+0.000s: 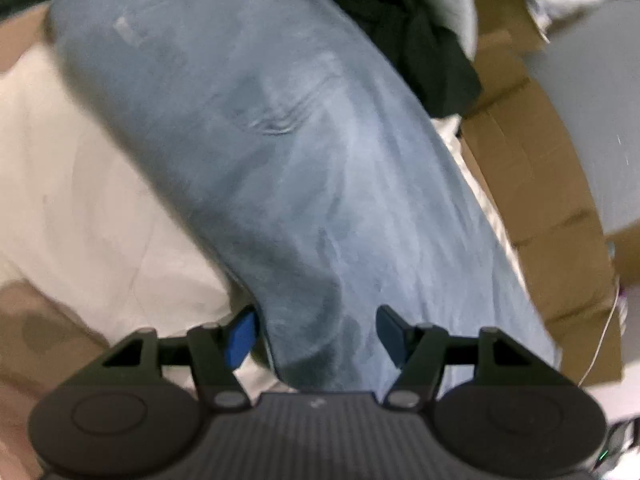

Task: Fold clothes

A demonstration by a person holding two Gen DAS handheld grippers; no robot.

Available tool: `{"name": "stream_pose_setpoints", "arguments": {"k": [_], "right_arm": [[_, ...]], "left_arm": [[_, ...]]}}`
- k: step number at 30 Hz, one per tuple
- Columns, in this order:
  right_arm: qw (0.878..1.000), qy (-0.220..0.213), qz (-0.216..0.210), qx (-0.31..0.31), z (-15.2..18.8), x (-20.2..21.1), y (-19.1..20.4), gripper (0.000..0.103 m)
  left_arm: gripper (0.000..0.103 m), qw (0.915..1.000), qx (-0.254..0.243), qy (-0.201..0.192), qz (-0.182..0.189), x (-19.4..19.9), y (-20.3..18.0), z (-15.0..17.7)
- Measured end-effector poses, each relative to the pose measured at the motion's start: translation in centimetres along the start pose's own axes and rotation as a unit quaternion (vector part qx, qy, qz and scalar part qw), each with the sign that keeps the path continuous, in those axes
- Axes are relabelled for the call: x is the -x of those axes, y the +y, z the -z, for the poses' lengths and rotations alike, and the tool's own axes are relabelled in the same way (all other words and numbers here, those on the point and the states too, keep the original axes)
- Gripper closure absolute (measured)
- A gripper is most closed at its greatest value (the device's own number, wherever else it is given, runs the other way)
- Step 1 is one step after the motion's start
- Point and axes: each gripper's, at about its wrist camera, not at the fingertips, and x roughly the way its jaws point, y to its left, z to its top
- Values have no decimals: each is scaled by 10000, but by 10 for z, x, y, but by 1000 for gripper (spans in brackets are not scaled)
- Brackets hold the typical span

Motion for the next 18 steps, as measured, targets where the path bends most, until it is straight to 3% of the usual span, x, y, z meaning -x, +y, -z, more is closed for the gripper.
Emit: {"name": "stream_pose_setpoints", "arguments": {"k": [4, 7, 10, 12, 15, 18], "right_arm": [[10000, 25, 44, -14, 1, 0, -3, 96], [10000, 43, 65, -10, 1, 0, -3, 96], [10000, 76, 32, -41, 1, 0, -5, 96], [9999, 106, 45, -16, 1, 0, -5, 96], [9999, 131, 66, -46, 1, 0, -7, 96], [9999, 136, 65, -64, 1, 0, -8, 96]], "left_arm": [[34, 9990, 392, 46, 203, -5, 11, 3], [24, 9984, 208, -14, 533, -8, 14, 2], [21, 9975, -59, -14, 698, -13, 12, -1], [21, 9959, 151, -69, 889, -16, 20, -3], [22, 9926, 429, -32, 1137, -16, 27, -2], [24, 9824, 664, 172, 1738, -12, 29, -1]]}}
